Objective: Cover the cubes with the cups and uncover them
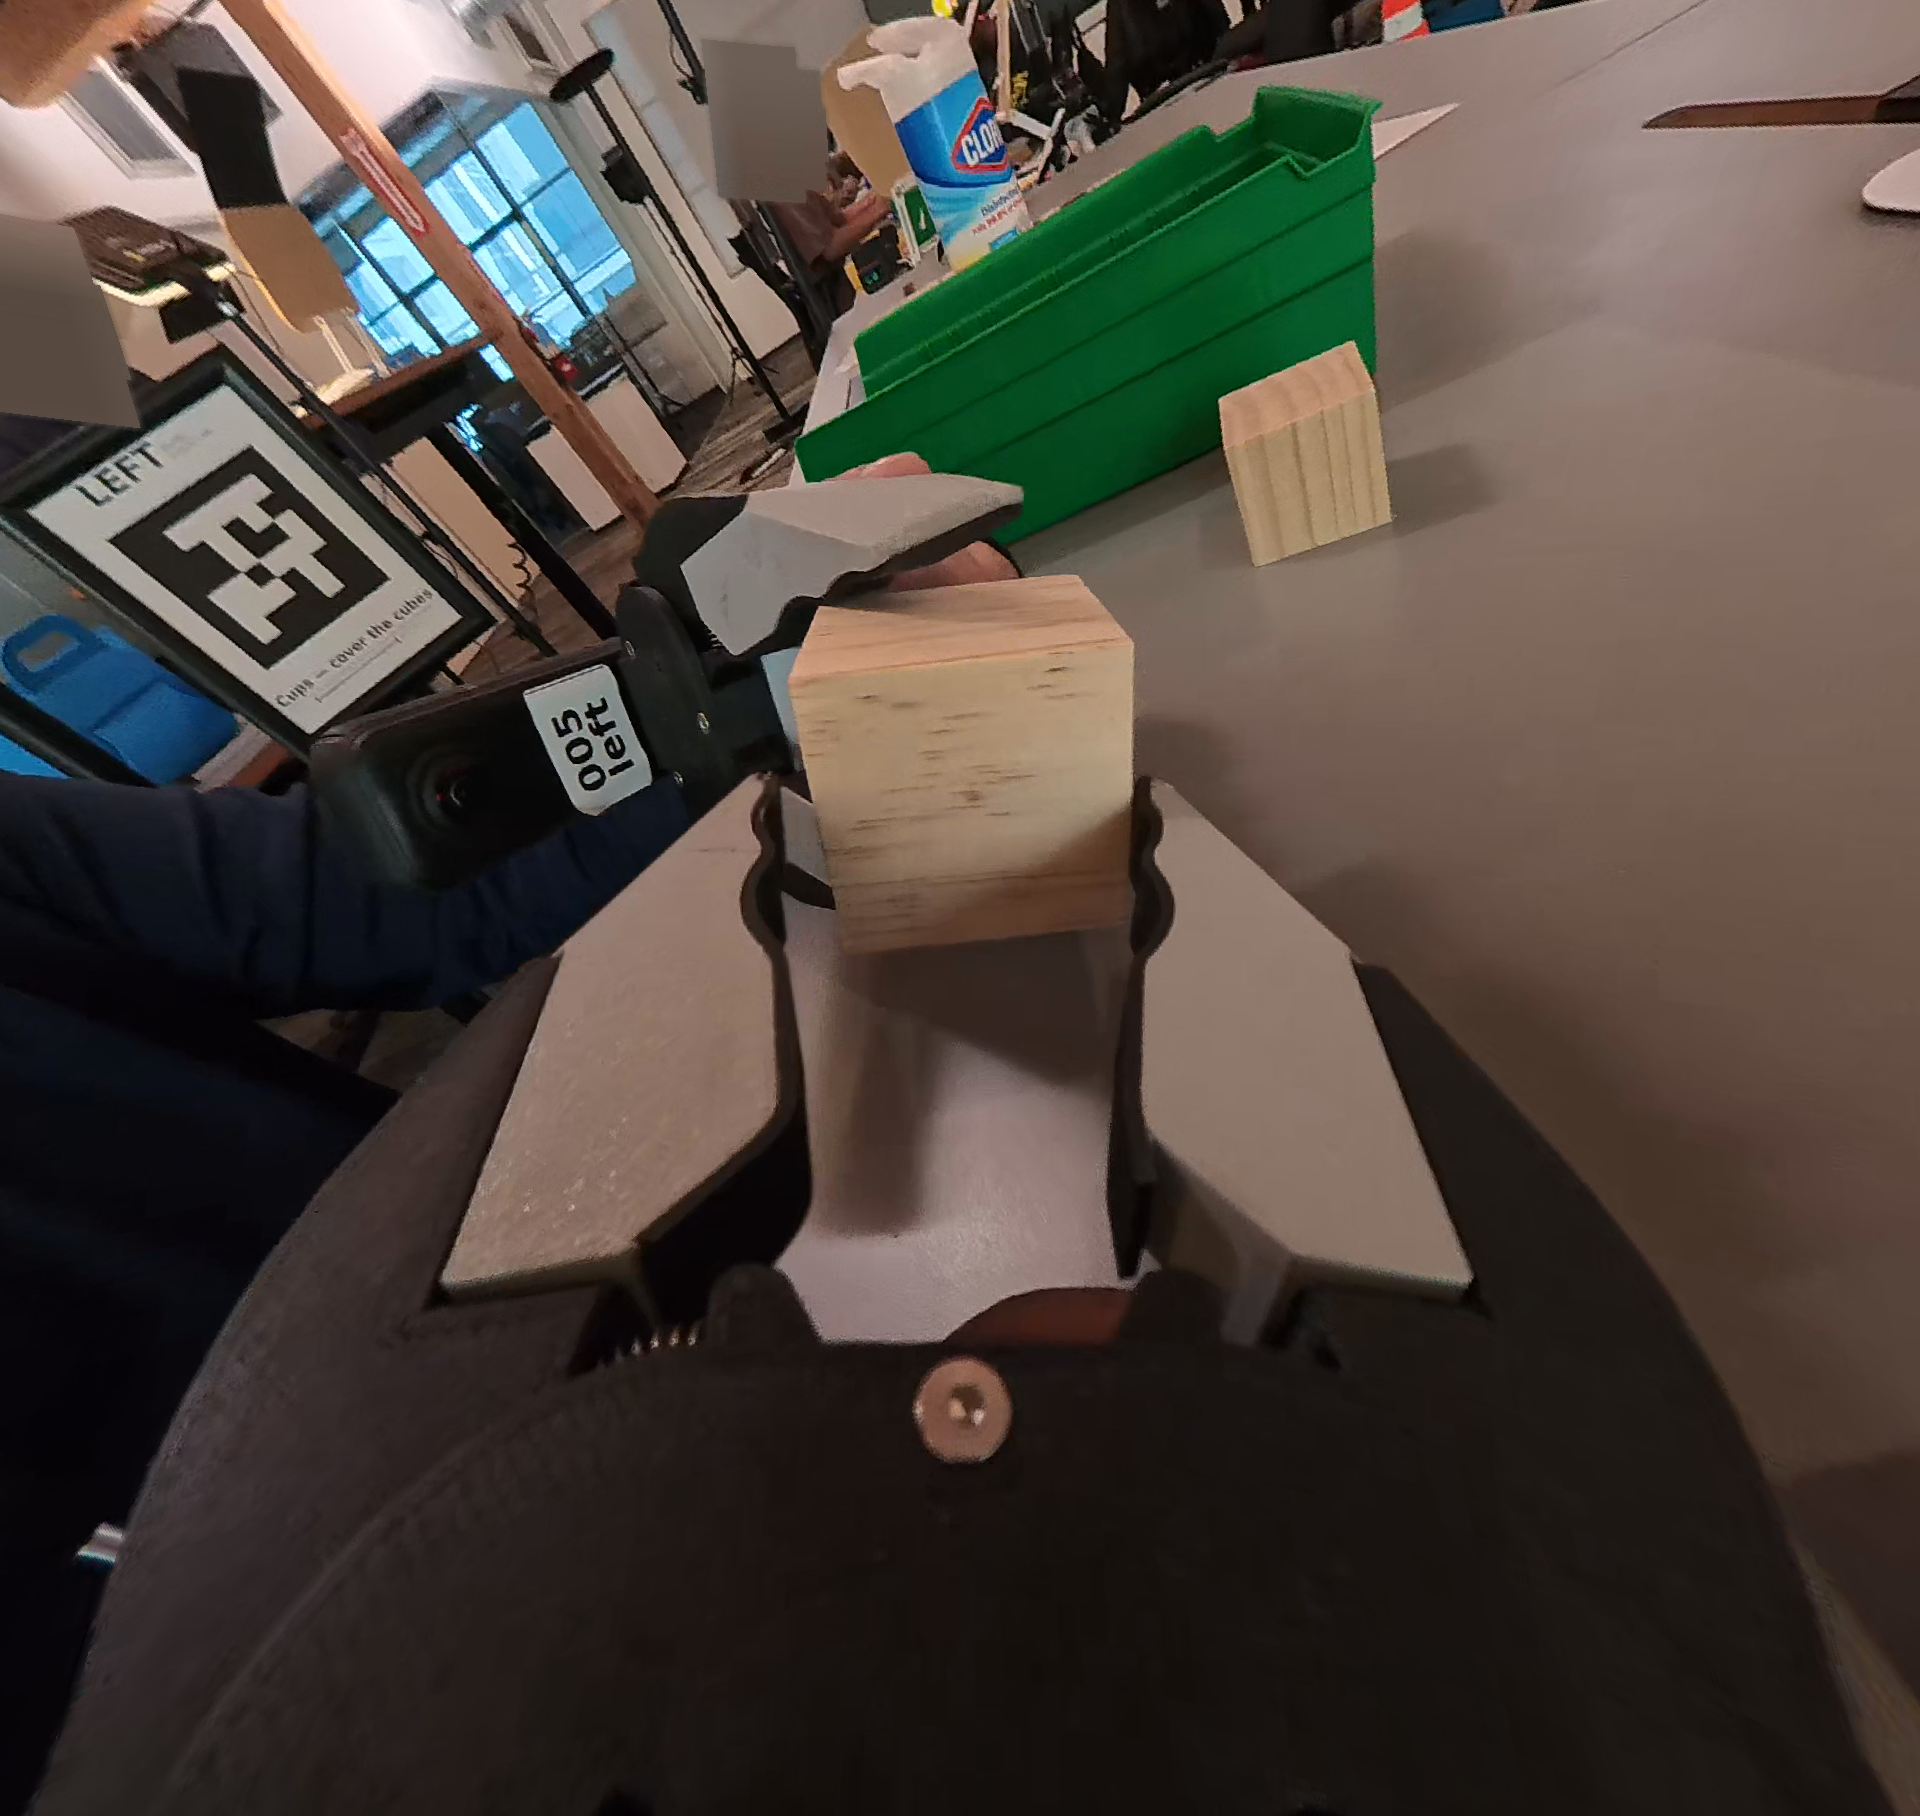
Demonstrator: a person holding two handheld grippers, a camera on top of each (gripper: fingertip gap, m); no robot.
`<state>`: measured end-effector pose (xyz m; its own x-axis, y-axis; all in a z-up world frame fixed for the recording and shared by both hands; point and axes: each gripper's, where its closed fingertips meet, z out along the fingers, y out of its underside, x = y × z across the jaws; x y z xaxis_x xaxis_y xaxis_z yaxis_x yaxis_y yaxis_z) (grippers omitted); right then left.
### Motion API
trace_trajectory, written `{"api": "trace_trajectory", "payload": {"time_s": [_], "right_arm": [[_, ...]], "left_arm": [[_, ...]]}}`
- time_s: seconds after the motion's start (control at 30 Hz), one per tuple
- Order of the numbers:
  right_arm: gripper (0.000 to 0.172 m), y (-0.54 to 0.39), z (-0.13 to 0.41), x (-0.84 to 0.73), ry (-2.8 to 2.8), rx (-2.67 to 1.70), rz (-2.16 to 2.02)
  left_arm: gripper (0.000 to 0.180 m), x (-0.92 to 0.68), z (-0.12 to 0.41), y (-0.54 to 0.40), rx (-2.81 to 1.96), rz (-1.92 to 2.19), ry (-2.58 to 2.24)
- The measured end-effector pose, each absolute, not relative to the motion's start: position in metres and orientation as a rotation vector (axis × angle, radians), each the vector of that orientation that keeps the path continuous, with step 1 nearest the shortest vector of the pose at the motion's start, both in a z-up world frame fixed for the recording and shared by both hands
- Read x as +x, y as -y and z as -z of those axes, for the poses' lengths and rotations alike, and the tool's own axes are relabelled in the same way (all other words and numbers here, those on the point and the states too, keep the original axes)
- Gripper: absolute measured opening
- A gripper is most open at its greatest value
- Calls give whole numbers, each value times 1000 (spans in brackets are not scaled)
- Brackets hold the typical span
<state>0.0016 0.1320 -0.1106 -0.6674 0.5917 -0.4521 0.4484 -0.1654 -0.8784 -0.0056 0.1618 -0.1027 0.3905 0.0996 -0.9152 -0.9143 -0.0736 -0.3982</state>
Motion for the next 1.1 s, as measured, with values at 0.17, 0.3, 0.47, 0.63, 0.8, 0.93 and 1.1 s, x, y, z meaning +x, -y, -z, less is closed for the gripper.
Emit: {"api": "trace_trajectory", "payload": {"time_s": [0.17, 0.3, 0.47, 0.63, 0.8, 0.93, 1.1], "right_arm": [[63, -129, 113, 1, 1973, -1212, -1940], [58, -131, 99, 5, 1920, -1188, -2052], [59, -133, 82, 11, 1852, -1166, -2219], [57, -125, 85, 14, 1908, -1132, -2191], [56, -127, 90, 12, 1930, -1102, -2080], [57, -126, 92, 10, 1927, -1109, -2065], [57, -127, 96, 9, 1940, -1121, -2029]], "left_arm": [[67, 5, 102, -161, -1345, -974, -839], [67, 11, 93, -158, -1311, -926, -814], [67, 18, 87, -155, -1275, -902, -812], [67, 23, 86, -154, -1269, -881, -818], [67, 16, 91, -156, -1294, -912, -819], [67, 16, 94, -155, -1318, -880, -826], [67, 14, 98, -157, -1332, -890, -835]]}}
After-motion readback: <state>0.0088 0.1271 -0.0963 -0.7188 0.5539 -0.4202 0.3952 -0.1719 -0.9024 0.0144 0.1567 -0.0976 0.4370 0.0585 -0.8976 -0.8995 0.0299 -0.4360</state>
